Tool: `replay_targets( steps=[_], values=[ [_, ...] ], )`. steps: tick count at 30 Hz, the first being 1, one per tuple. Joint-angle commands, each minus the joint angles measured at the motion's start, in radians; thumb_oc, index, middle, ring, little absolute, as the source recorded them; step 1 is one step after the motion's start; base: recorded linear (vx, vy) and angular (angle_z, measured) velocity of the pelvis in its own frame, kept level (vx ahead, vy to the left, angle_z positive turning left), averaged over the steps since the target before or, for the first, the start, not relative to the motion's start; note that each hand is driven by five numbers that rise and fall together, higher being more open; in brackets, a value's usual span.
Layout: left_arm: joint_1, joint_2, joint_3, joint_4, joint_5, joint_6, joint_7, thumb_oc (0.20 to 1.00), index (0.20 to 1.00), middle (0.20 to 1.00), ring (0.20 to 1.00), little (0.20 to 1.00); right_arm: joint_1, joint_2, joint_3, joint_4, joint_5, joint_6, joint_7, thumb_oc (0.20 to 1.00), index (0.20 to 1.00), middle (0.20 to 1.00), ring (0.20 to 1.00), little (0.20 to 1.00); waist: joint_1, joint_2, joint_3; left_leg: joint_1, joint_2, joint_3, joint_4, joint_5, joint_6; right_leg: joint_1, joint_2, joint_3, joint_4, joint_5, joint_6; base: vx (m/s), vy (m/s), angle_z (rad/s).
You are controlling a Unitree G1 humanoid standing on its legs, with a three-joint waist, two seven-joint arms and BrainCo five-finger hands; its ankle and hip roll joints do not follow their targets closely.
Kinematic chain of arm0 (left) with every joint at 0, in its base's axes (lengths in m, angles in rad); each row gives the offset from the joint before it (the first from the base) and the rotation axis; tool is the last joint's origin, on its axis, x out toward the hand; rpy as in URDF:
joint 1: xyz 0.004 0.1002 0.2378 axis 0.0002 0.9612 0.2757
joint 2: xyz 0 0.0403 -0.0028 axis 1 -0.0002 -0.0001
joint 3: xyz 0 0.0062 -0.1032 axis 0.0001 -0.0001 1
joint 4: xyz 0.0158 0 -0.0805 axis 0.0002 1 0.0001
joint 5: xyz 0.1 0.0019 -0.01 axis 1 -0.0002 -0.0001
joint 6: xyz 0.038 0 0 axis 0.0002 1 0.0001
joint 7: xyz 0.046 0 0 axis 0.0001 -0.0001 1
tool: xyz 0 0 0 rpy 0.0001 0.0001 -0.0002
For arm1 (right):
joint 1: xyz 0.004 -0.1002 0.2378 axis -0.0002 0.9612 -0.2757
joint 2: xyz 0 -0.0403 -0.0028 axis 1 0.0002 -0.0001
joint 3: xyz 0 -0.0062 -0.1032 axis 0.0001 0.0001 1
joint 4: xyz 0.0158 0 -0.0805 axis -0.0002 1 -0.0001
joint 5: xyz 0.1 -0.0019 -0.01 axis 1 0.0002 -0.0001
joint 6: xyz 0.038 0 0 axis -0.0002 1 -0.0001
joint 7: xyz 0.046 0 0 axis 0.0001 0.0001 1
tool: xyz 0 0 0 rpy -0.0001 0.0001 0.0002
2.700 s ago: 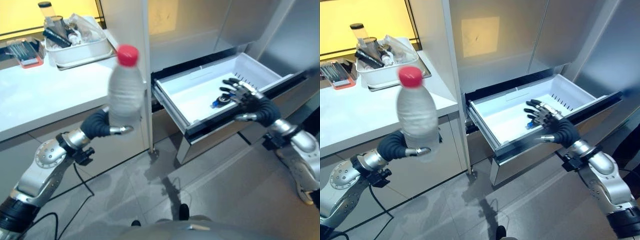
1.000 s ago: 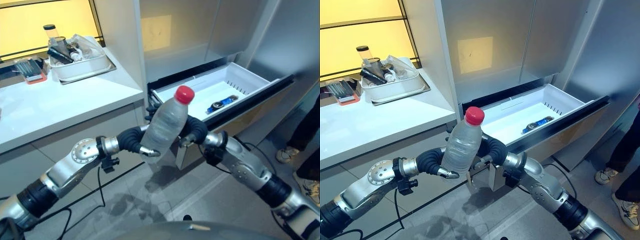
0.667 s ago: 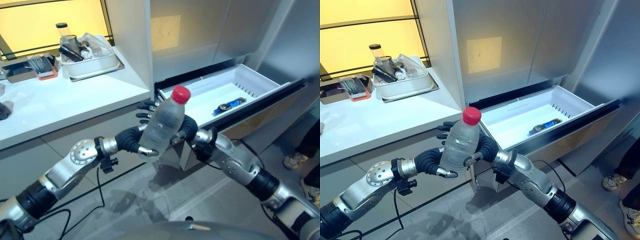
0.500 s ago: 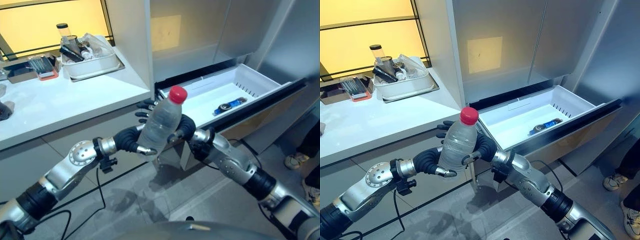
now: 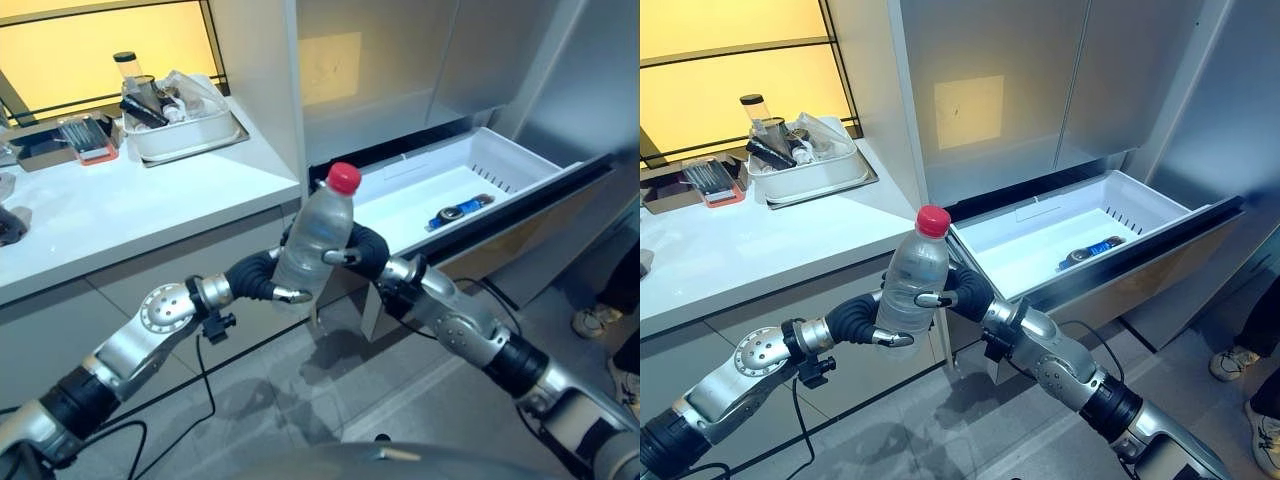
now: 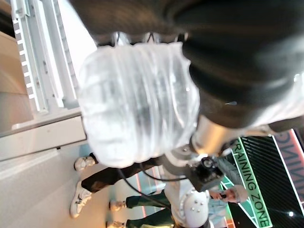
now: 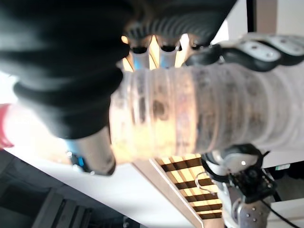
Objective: Take the drinks into the refrigerator
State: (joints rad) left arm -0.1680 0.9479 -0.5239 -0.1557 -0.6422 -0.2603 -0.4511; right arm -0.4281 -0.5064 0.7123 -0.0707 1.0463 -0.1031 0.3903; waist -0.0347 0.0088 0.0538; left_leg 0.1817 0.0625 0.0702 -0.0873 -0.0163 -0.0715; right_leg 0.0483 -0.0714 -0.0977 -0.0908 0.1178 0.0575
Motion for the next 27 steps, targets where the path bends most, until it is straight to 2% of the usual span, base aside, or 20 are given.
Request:
replay_targets(
  steps=[1, 10, 11, 12, 13, 21, 27],
  values=[
    [-0.119, -0.019, 0.100, 0.020, 0.020, -0.048, 0.071, 0.200, 0.200, 0.200, 0.200, 0.200, -0.144, 0.158, 0.113, -0.106, 0.072, -0.015, 0.080, 0.200, 0.200, 0.200, 0.200, 0.200, 0.002, -0.031, 0.011, -0.034, -0.083, -0.065, 0.088, -0.094, 0.085, 0.035, -0.008, -0.027, 0.111, -0.148, 0.027, 0.00, 0.000, 0.00],
    [-0.120, -0.025, 0.107, 0.016, 0.022, -0.046, 0.085, 0.200, 0.200, 0.200, 0.200, 0.200, -0.137, 0.166, 0.117, -0.101, 0.081, -0.007, 0.074, 0.200, 0.200, 0.200, 0.200, 0.200, -0.001, -0.030, 0.009, -0.028, -0.082, -0.067, 0.082, -0.093, 0.084, 0.037, -0.009, -0.027, 0.108, -0.146, 0.027, 0.00, 0.000, 0.00],
    [-0.119, -0.027, 0.111, 0.015, 0.016, -0.045, 0.089, 0.398, 0.398, 0.398, 0.398, 0.398, -0.136, 0.165, 0.114, -0.103, 0.090, -0.007, 0.072, 0.200, 0.200, 0.200, 0.200, 0.200, -0.001, -0.029, 0.009, -0.028, -0.083, -0.068, 0.081, -0.092, 0.085, 0.037, -0.009, -0.026, 0.109, -0.145, 0.027, 0.00, 0.000, 0.00],
    [-0.109, -0.031, 0.119, 0.015, 0.012, -0.042, 0.092, 0.633, 0.633, 0.633, 0.633, 0.633, -0.133, 0.163, 0.109, -0.108, 0.097, -0.008, 0.069, 0.200, 0.200, 0.200, 0.200, 0.200, -0.001, -0.029, 0.009, -0.028, -0.083, -0.068, 0.080, -0.091, 0.085, 0.037, -0.009, -0.028, 0.109, -0.146, 0.028, 0.00, 0.000, 0.00],
    [-0.091, -0.043, 0.133, 0.015, 0.000, -0.039, 0.101, 1.000, 1.000, 1.000, 1.000, 1.000, -0.122, 0.161, 0.099, -0.108, 0.110, -0.009, 0.062, 0.200, 0.200, 0.200, 0.200, 0.200, 0.000, -0.030, 0.009, -0.028, -0.084, -0.069, 0.079, -0.091, 0.085, 0.035, -0.009, -0.030, 0.110, -0.145, 0.028, 0.00, 0.000, 0.00],
    [0.031, -0.052, 0.215, -0.016, -0.085, -0.004, 0.094, 1.000, 1.000, 1.000, 1.000, 1.000, -0.033, 0.126, -0.017, -0.099, 0.196, -0.023, 0.023, 0.200, 0.200, 0.200, 0.200, 0.200, -0.002, -0.032, 0.012, -0.030, -0.083, -0.070, 0.078, -0.091, 0.087, 0.030, -0.010, -0.033, 0.113, -0.144, 0.029, 0.00, 0.000, 0.00],
    [0.119, -0.040, 0.248, 0.007, -0.107, 0.028, 0.065, 1.000, 1.000, 1.000, 1.000, 1.000, -0.007, 0.116, -0.193, -0.044, 0.189, -0.093, -0.042, 0.200, 0.200, 0.200, 0.200, 0.200, -0.002, -0.033, 0.017, -0.031, -0.079, -0.069, 0.083, -0.094, 0.087, 0.026, -0.007, -0.038, 0.126, -0.152, 0.028, 0.00, 0.000, 0.00]
  ],
)
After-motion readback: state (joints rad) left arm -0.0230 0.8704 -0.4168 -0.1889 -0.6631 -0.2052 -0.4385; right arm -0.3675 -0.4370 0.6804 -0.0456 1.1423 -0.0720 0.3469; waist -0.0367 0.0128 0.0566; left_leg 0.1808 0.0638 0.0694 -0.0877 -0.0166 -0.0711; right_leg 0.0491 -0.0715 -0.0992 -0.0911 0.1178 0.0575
